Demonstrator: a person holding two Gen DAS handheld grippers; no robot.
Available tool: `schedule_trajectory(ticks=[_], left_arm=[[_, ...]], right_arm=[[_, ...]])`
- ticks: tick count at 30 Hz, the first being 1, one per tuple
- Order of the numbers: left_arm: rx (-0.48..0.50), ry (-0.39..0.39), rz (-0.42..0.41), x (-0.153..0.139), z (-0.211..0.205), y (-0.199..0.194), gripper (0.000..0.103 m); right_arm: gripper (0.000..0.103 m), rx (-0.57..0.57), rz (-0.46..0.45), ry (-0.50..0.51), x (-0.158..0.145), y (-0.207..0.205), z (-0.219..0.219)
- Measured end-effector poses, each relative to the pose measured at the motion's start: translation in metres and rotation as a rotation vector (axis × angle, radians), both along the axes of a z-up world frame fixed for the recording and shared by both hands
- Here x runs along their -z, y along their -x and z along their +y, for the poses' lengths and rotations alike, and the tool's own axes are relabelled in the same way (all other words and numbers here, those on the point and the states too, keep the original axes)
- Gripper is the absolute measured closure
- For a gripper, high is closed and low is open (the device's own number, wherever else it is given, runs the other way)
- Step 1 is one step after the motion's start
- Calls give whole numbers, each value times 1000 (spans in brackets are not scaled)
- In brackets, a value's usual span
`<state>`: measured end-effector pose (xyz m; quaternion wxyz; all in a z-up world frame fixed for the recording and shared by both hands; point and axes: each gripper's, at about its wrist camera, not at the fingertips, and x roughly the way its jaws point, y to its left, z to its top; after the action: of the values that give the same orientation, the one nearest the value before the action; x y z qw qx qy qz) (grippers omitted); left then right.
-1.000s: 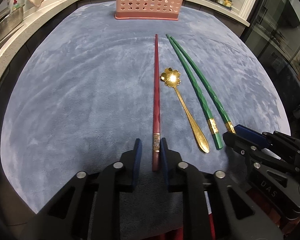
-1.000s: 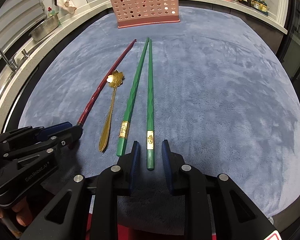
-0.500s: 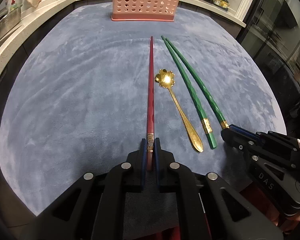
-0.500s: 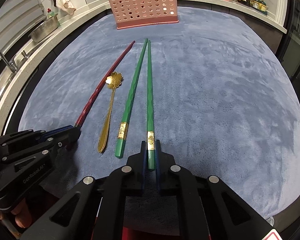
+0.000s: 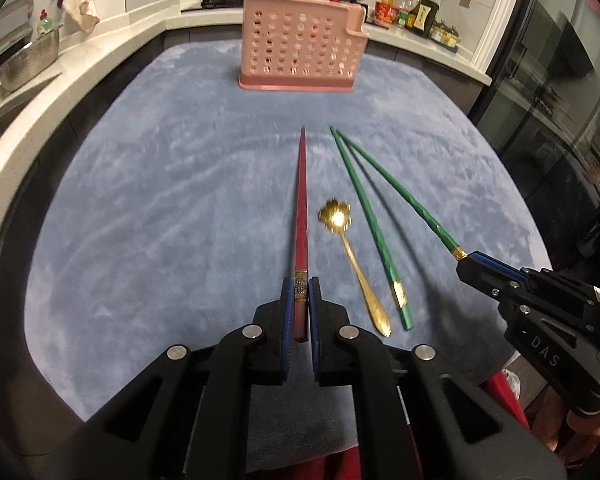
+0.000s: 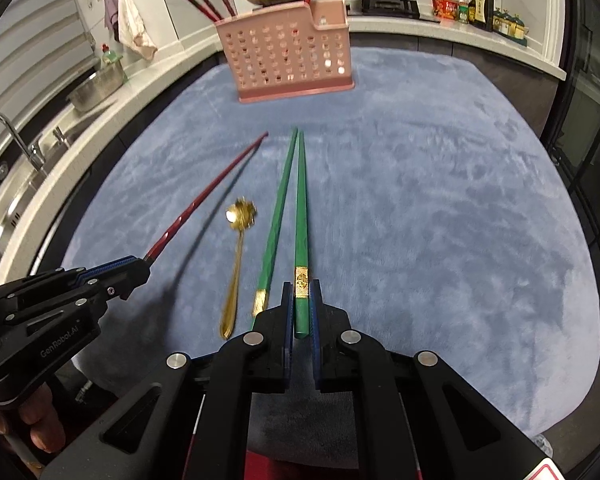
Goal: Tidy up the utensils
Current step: 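Carry both chopsticks up and lower them into the pink holder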
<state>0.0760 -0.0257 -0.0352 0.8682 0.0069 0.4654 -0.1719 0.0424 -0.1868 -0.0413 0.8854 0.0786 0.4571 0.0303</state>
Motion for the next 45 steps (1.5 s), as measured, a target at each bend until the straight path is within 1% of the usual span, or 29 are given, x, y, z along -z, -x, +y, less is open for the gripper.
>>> schedule_trajectory(ticks=[10, 12, 21, 26, 30, 33, 35, 37, 41, 45], left_arm=[[-33, 21, -107, -53, 11, -21, 96], [-45, 18, -138, -66, 13, -28, 96], [-63, 1, -240, -107, 14, -59, 96], [-69, -8, -278, -124, 14, -80, 96], [-76, -10, -322, -142, 13, -97, 96], [-79, -4, -342, -155, 11, -109, 96], [-76, 3, -358, -164, 10, -117, 96], [-73, 4, -383, -175, 8, -123, 96], [-72, 4, -439, -199, 4, -136, 96], [-75, 23, -497, -229, -2, -152, 96]], right_arm=[[96, 45, -129, -9, -59, -15, -20], [96, 53, -158, -17, -72, -22, -27], [96, 80, -270, -39, -122, -53, -51], [96, 79, -313, -43, -140, -70, -57], [96, 72, -329, -78, -150, -86, -62], [96, 68, -344, -71, -157, -96, -62], [96, 61, -356, -84, -164, -105, -63], [96, 56, -370, -95, -171, -112, -65], [96, 51, -423, -114, -194, -131, -68], [96, 42, -473, -144, -216, -151, -71]])
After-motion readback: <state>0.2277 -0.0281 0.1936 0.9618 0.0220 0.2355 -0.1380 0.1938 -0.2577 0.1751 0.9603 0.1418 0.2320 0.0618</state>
